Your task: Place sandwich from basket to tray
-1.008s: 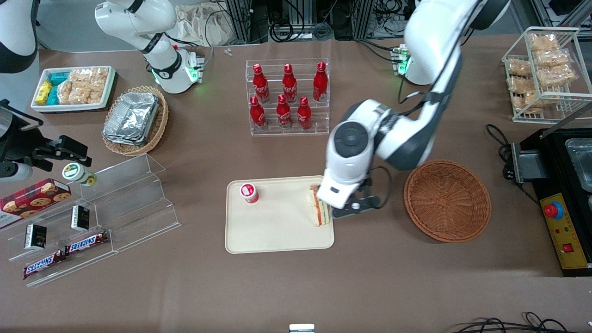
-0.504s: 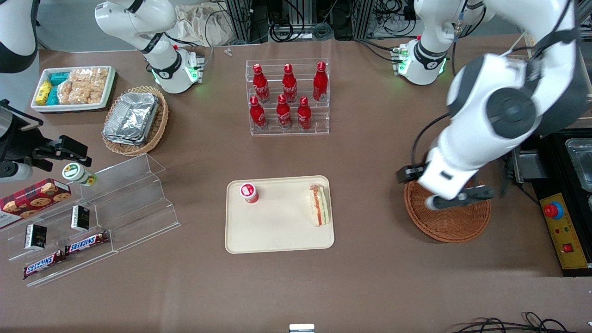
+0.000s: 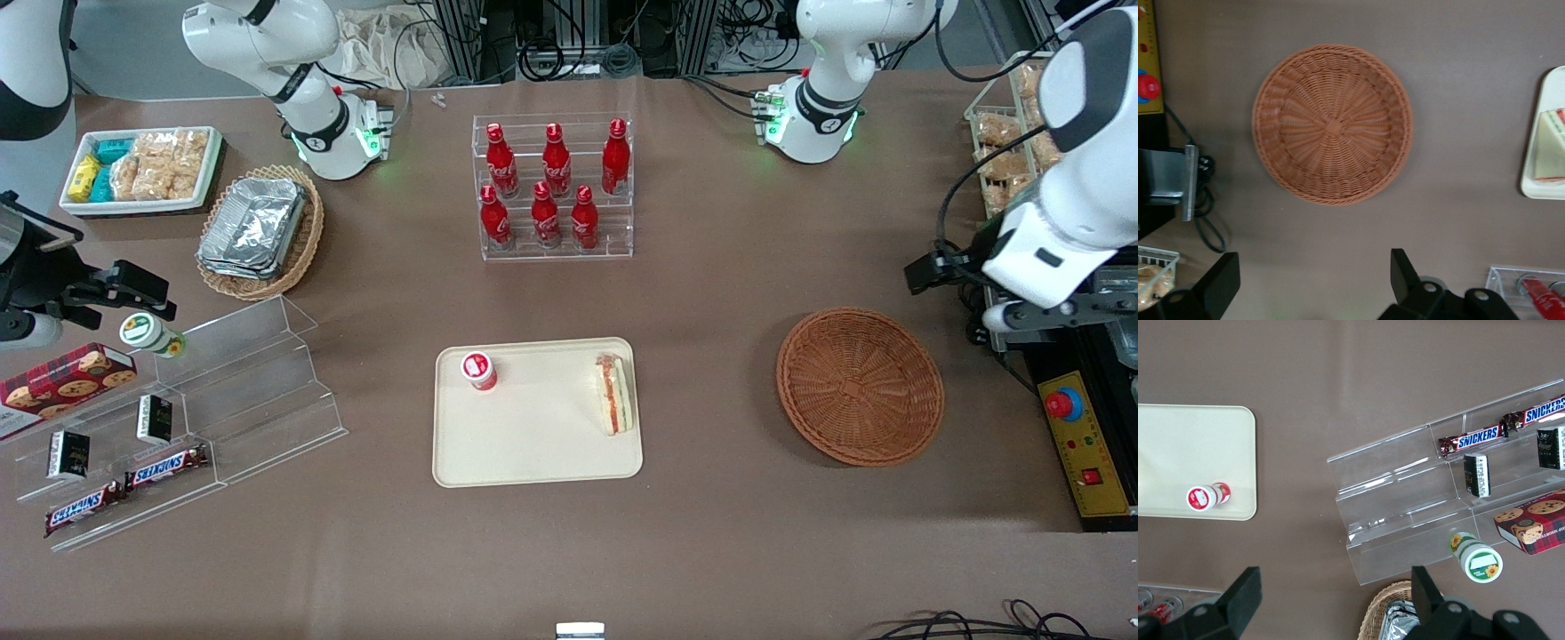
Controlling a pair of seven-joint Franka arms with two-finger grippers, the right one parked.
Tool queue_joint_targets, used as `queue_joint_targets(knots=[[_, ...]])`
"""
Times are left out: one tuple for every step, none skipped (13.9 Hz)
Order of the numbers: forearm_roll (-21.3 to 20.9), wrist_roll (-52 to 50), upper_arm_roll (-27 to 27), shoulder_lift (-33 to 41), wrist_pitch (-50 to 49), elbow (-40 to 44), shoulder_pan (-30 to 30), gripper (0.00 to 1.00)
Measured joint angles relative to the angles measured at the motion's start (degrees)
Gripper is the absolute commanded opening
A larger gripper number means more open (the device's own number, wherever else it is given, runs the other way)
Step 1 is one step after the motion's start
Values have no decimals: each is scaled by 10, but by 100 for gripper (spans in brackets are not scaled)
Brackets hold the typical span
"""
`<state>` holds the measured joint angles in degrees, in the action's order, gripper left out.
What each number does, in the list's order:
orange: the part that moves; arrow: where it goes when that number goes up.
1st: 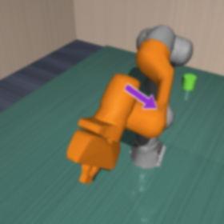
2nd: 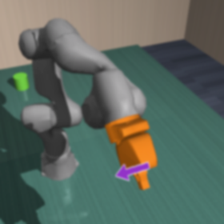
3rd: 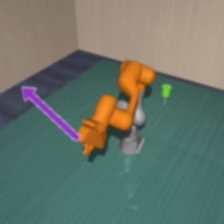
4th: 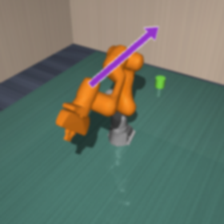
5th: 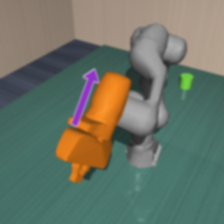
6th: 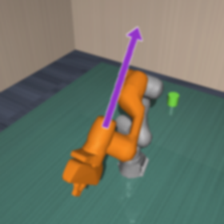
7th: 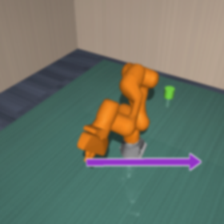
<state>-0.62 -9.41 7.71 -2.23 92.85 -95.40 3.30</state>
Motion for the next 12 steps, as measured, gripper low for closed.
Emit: queue_joint_targets(knots=[[1,6,0,2,2,-3,6,100],[1,7,0,1,7,-5,8,100],[1,8,0,1,13,-9,9,100],[1,14,0,1,20,-15,11,100],[1,24,-1,1,25,-22,11,100],[1,32,-6,1,27,-27,11,100],[1,38,-12,1,28,-29,10,100],[1,43,-17,2,28,-30,10,100],[1,45,-20,2,28,-30,10,100],[1,45,-21,2,28,-30,10,100],[1,46,-21,2,27,-30,10,100],[2,46,-21,2,27,-30,10,100]])
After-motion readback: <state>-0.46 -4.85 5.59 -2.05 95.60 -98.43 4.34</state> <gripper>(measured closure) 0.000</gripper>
